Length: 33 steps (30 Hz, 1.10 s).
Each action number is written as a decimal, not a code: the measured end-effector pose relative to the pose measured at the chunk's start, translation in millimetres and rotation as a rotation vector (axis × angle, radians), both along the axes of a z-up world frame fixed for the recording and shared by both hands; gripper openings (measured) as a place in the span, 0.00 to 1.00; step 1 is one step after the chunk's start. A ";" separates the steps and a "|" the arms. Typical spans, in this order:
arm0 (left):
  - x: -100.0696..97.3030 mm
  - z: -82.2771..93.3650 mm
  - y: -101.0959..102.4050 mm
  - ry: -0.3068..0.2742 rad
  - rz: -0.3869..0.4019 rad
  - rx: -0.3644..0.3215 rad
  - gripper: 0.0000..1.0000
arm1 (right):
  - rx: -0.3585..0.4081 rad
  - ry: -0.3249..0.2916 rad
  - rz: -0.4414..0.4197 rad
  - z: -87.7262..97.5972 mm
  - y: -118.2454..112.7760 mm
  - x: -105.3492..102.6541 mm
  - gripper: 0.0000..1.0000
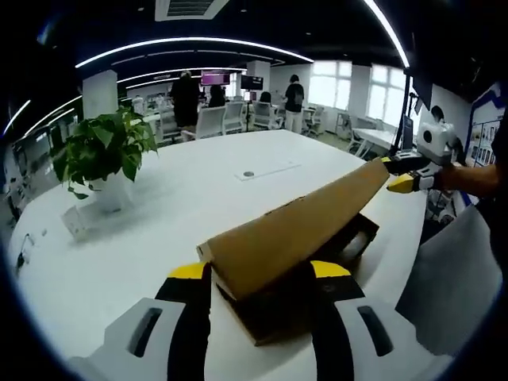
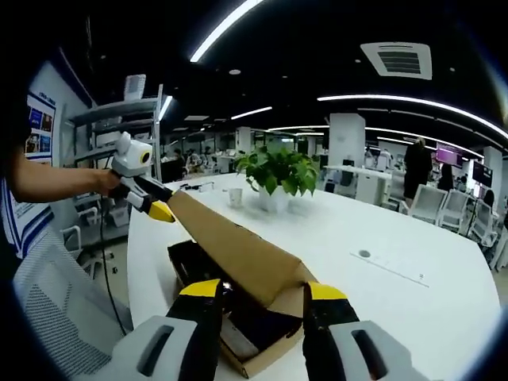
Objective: Operate the shoe box by opening the lid, removing the specified soft item, and placing it in the target area until the item is outside and the box remains undamaged.
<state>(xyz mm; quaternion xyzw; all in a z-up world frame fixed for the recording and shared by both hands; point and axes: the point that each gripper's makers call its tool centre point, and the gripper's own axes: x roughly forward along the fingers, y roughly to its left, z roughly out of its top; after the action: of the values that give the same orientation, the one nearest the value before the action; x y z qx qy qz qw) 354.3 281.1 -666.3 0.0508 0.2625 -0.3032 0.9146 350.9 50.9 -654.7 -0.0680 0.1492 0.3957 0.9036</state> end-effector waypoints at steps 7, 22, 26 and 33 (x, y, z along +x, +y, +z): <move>12.5 8.1 4.7 -0.028 0.038 -0.005 0.39 | 0.001 -0.023 -0.009 7.5 0.3 10.2 0.39; 37.7 16.7 16.5 -0.083 0.075 0.037 0.22 | 0.002 -0.049 -0.026 18.0 1.1 29.9 0.41; 45.9 18.8 20.6 -0.096 0.083 0.053 0.17 | -0.002 -0.058 -0.024 19.5 2.1 34.3 0.42; 57.9 22.1 25.7 -0.119 0.099 0.071 0.10 | -0.012 -0.069 -0.026 23.1 3.0 46.1 0.44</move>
<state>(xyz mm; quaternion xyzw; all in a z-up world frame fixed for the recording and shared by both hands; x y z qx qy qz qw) 412.2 306.8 -644.2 0.0882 0.2206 -0.2446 0.9401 397.0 53.9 -631.6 -0.0851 0.1214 0.3804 0.9128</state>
